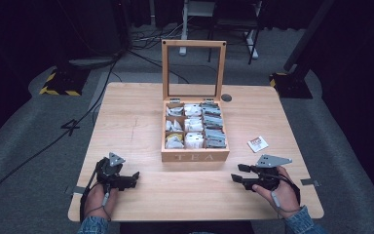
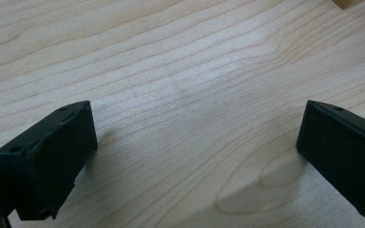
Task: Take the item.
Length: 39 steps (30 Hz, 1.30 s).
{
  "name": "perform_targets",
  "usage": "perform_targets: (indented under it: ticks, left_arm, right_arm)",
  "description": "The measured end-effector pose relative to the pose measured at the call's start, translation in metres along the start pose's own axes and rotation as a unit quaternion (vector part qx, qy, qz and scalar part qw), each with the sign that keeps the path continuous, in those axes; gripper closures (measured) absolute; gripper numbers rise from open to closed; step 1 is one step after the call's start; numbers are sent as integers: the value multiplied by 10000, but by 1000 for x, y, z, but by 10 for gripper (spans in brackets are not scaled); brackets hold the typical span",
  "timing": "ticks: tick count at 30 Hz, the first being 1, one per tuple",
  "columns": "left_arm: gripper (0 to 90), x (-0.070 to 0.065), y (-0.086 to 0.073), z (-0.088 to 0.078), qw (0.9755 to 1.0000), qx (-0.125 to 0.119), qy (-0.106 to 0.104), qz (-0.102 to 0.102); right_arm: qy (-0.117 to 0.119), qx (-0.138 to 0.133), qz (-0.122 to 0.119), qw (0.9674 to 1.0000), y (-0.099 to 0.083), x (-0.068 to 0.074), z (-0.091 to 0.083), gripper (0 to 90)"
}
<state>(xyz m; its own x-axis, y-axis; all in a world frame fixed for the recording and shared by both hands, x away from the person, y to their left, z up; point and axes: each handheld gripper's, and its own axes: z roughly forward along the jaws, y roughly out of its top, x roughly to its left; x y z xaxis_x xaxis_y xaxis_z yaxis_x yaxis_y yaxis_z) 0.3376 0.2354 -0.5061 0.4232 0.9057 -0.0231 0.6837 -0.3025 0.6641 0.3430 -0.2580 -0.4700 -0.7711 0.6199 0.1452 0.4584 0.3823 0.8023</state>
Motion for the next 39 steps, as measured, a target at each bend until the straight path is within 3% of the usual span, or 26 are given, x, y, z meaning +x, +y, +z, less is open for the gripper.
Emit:
perform_targets:
  ticks: [7,25,29,30,32,39]
  left_arm:
    - [0,0,0,0,10000,-1,-1,-3]
    - [0,0,0,0,10000,-5,-8,-21]
    - [0,0,0,0,10000,-5,-7,-26]
    - [0,0,0,0,10000,0,-7,-24]
    - [0,-1,0,1,10000,1,-8,-25]
    - [0,0,0,1,10000,2,-7,-22]
  right_arm:
    - [-116,92,10,9999,-10,-8,12,437]
    - [-423,468,-392,9972,-18,-9,29,335]
    - [-504,469,-441,9966,-18,-10,31,263]
    - [-579,547,-497,9956,-18,-10,32,186]
    - [-632,593,-459,9952,-18,-10,33,141]
    - [-619,597,-452,9953,-18,-10,33,138]
